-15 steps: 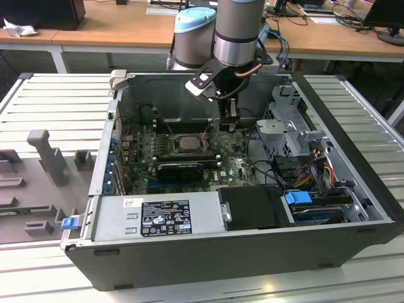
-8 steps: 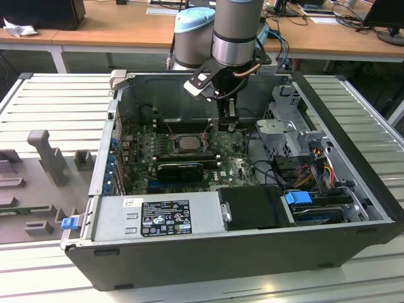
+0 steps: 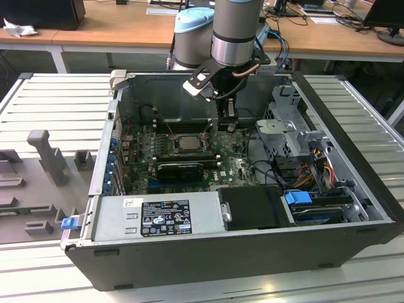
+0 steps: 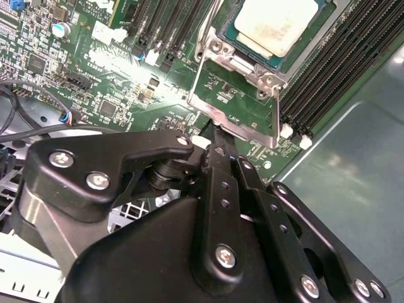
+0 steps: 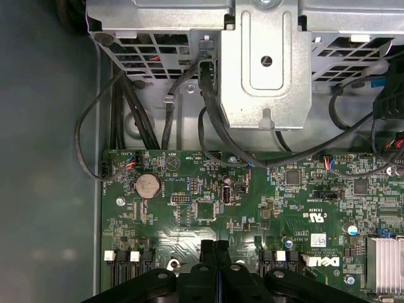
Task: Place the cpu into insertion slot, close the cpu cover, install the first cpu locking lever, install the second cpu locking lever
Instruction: 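Close the cpu cover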
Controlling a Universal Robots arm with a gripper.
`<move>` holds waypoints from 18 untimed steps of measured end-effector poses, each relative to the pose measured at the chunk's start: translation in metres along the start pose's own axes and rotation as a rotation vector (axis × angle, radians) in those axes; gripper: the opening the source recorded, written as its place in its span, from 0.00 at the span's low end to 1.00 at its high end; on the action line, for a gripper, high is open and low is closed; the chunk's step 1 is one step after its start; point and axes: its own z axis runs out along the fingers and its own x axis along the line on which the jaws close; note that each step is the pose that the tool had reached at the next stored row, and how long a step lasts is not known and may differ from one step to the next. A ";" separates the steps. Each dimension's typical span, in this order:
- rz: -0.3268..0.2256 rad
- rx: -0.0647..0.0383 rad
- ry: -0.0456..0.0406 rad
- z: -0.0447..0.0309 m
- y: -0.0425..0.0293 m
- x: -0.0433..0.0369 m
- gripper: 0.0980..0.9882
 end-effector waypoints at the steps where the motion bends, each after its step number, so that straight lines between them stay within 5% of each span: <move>1: 0.000 0.000 0.0000 0.0000 -0.0002 0.0000 0.01; 18: 0.000 0.000 0.0000 -0.0002 -0.0043 0.0000 0.01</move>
